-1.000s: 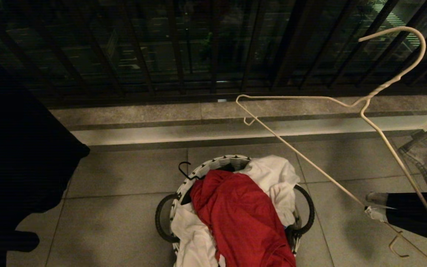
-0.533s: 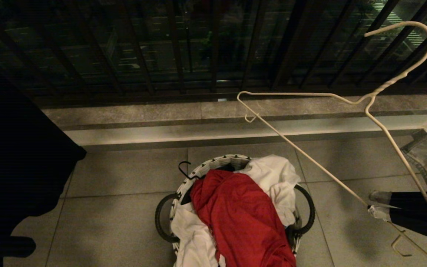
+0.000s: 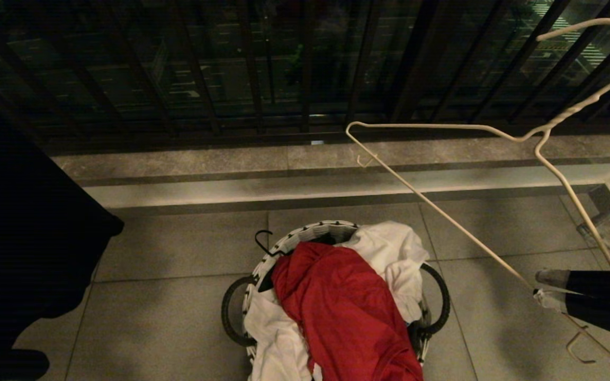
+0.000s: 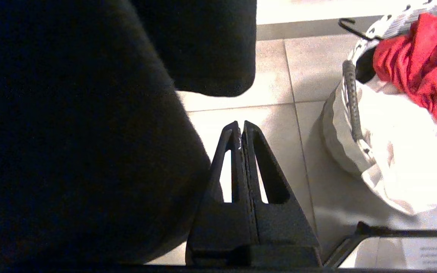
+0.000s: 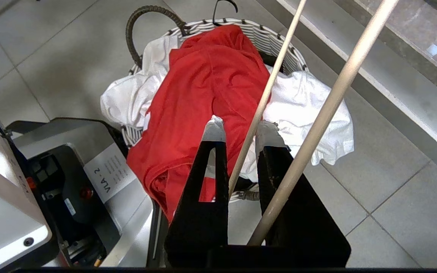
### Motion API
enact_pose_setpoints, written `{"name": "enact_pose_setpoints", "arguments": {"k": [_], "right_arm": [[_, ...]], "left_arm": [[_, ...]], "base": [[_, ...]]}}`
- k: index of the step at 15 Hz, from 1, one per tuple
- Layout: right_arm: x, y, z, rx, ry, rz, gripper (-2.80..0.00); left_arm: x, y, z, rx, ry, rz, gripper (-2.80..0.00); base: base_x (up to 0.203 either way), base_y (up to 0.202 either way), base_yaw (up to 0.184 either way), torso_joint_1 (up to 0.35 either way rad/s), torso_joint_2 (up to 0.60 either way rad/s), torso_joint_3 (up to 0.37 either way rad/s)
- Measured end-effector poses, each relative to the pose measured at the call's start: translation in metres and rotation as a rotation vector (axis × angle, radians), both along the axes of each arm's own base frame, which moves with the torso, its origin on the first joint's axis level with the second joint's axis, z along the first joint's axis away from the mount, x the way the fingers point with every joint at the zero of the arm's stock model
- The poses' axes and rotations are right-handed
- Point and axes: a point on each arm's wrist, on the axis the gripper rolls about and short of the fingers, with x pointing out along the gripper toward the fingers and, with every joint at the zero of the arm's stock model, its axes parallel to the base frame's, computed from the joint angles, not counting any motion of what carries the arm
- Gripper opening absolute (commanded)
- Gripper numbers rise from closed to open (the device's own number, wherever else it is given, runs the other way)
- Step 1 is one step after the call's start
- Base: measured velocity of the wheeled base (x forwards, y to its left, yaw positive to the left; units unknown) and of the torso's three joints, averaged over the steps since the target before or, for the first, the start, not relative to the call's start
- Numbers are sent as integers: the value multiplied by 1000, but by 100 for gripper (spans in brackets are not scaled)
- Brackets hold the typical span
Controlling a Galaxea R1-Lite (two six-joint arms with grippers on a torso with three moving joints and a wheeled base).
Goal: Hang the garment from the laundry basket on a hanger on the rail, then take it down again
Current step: Pick up clothes from the basket
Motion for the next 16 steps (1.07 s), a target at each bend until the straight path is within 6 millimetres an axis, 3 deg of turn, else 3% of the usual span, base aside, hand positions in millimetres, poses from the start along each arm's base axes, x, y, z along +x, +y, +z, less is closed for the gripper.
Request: {"name": "enact_pose_setpoints", "arguments": {"k": [2, 7, 12, 16], "right_arm": [[0, 0, 0, 0, -1, -1, -280], [-1, 0, 1, 0, -5, -4, -280], [0, 0, 3, 5, -8, -14, -280], [1, 0, 13, 56, 6, -32, -280]], "left_arm": [[-1, -1, 9, 6, -13, -26, -280], [7, -6, 63, -3, 14, -248, -280], [49, -11, 120, -30, 148, -507, -280], [96, -23, 142, -38, 303, -673, -280]], "base": [[0, 0, 0, 0, 0, 0], [0, 0, 0, 0, 0, 0], [0, 0, 0, 0, 0, 0], [0, 0, 0, 0, 0, 0]]}}
